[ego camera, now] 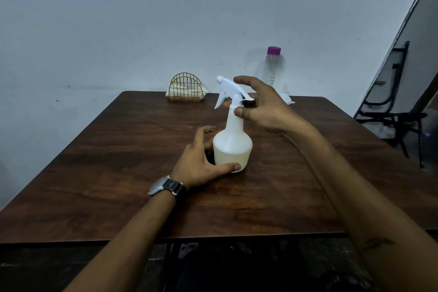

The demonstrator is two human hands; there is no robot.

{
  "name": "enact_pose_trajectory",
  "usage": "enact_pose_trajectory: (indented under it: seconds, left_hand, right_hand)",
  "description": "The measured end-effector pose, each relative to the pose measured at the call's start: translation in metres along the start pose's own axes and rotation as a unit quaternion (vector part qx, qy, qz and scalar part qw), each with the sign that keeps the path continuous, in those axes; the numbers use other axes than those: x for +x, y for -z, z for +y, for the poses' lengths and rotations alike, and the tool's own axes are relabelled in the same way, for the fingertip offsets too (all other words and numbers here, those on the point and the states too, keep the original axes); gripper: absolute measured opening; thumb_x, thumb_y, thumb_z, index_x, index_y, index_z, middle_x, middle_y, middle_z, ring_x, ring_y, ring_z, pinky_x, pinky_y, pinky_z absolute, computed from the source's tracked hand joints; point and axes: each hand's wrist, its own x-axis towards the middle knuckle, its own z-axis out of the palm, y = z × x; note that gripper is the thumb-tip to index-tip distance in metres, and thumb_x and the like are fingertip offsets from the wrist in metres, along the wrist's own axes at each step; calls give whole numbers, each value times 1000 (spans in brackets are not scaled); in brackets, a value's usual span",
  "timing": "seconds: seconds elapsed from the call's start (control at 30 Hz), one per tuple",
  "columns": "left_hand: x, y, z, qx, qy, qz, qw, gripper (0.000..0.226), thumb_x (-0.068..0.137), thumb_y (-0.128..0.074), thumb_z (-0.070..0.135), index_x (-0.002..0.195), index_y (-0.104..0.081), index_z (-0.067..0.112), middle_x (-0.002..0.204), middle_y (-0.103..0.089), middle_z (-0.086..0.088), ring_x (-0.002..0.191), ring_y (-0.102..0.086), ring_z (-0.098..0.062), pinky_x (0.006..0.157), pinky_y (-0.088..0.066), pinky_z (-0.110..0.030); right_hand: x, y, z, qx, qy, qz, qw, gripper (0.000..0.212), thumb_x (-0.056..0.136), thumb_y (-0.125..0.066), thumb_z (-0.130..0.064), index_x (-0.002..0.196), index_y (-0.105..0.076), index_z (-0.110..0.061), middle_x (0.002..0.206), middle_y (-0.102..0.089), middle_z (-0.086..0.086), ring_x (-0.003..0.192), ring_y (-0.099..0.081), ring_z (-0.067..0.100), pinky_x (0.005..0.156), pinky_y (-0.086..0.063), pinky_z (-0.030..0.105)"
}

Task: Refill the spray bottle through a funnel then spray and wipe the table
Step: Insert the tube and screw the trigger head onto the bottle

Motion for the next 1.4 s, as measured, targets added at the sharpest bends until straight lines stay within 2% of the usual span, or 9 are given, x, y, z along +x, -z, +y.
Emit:
enact_pose_trajectory:
  seconds: [0.13,0.23,0.37,0.5,0.8,0.97,1.07,1.2,1.4]
  left_hand:
    - [-2,0,0,4,-6,6,1000,105,61,-95,52,143,-32,35,119,-62,21,110,-61,-4,94,-50,-29]
    - [-1,0,1,5,-6,6,1000,106,60,-95,53,144,-32,35,125,-61,18,110,-60,-4,93,-48,-28]
    - [0,-1,-1,1,3,6,1000,108,58,-94,57,144,-31,37,126,-65,19,114,-61,-5,100,-50,-35]
    - [0,-1,-3,-2,8,3,1000,110,55,-93,63,143,-31,40,125,-70,14,118,-62,-8,103,-51,-43]
    - [1,0,0,2,11,0,1000,110,57,-93,61,144,-30,39,130,-68,10,118,-62,-10,98,-52,-36]
    - [0,0,0,-2,11,2,1000,110,58,-93,59,145,-30,37,124,-70,12,117,-62,-11,98,-52,-37]
    - [-1,-1,1,-3,8,8,1000,109,59,-95,54,146,-31,34,122,-67,16,114,-62,-8,95,-51,-33]
    - [-1,-1,1,-2,7,7,1000,109,59,-94,54,146,-31,35,124,-69,12,112,-61,-7,94,-49,-31]
    - [0,-1,-2,-2,6,12,1000,109,58,-94,59,145,-31,36,125,-69,14,118,-62,-9,100,-52,-39]
  right_hand:
    - [-4,3,1,43,15,-27,999,71,94,-60,16,152,-44,-23,123,-70,1,107,-76,11,102,-58,33]
    - [-6,2,1,60,21,-38,997,70,96,-54,20,146,-43,-27,117,-74,-2,110,-76,8,104,-57,31]
    - [-5,1,4,30,8,-4,1000,71,93,-66,10,147,-44,-31,115,-77,6,109,-76,21,104,-57,48]
    - [-10,1,-2,-4,-4,18,1000,74,91,-77,-2,150,-42,-30,110,-81,-2,100,-77,10,98,-59,39]
    - [-14,0,-10,-48,-14,53,997,96,71,-98,-34,147,-40,-29,107,-81,-9,89,-76,-3,83,-60,28]
    - [-15,-2,-11,-41,-10,33,999,89,85,-86,-16,155,-34,-32,104,-77,-10,98,-76,14,90,-62,44]
    - [-15,-1,-10,-32,-6,19,999,93,92,-76,-8,163,-22,-36,99,-73,-21,101,-75,13,95,-60,36]
    - [-13,0,-5,18,-15,-5,1000,97,98,-69,-3,168,-8,-33,120,-77,-8,112,-74,14,103,-54,33]
    - [-13,-2,-9,-34,-27,46,998,105,82,-90,-21,162,-21,-32,107,-74,-7,98,-75,6,99,-58,37]
